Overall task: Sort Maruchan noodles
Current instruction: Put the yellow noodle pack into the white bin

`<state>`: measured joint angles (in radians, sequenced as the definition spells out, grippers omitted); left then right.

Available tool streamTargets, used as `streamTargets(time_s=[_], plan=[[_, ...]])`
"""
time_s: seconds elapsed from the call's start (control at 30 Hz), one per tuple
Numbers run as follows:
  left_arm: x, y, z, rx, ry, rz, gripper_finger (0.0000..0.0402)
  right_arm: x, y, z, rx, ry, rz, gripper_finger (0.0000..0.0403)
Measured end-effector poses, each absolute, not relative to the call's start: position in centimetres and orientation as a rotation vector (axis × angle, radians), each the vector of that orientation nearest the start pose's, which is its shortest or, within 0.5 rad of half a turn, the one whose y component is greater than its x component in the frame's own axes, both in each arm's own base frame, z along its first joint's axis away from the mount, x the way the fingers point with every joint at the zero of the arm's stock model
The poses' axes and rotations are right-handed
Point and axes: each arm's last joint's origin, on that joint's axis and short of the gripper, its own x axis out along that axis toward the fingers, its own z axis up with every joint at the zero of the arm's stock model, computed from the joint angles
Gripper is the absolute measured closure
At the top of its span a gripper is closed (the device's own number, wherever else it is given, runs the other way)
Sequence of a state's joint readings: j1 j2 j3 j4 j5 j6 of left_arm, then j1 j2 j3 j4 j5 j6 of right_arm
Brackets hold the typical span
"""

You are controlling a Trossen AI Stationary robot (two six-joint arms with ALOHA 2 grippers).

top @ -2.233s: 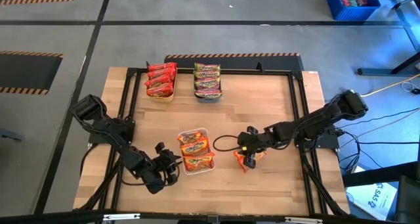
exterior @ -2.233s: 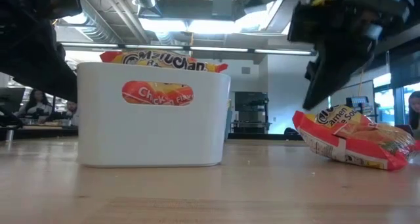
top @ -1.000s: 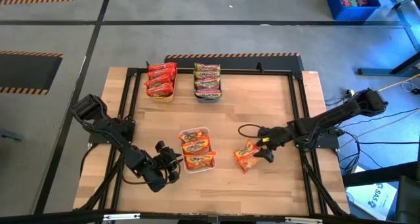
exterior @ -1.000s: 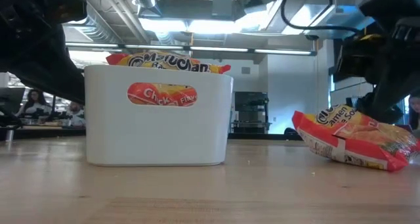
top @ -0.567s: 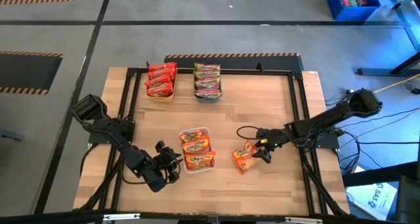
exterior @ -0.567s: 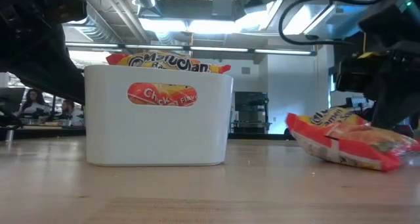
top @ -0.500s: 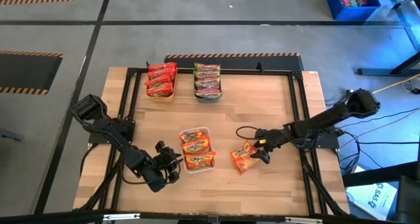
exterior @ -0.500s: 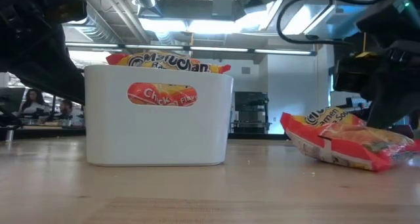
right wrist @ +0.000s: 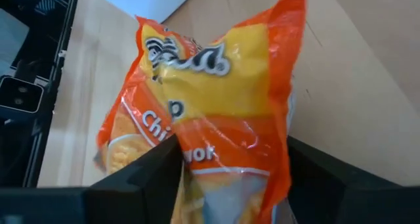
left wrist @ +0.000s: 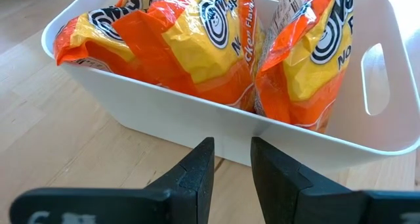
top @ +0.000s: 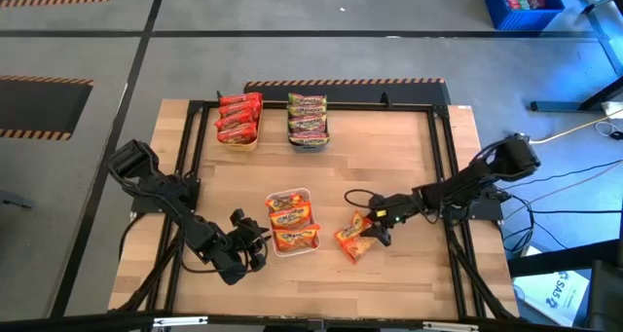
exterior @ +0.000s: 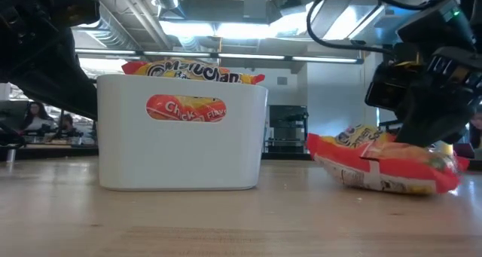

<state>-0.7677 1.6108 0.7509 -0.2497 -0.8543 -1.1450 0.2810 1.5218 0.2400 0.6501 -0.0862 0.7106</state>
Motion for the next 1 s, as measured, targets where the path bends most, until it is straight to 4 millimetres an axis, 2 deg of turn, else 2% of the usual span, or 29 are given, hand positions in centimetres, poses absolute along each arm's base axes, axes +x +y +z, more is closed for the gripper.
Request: streamTargets(time_s=[0.4, 0.73, 1.0], plan=[[21.3, -17.5, 14.3, -0.286, 0.586, 0.467, 0.0307, 22.2, 6.7, 9.4, 0.51, 0.715, 0.161, 0.0234], [21.3, -17.5, 14.3, -0.286, 0.586, 0.467, 0.0307, 22.4, 6.8, 9.7, 0.488, 0.683, 0.18, 0.0386], [21.3, -17.5, 14.3, -0.285, 0.586, 0.467, 0.0307, 23.0, 7.0, 10.5, 0.493, 0.637, 0.2, 0.0386]])
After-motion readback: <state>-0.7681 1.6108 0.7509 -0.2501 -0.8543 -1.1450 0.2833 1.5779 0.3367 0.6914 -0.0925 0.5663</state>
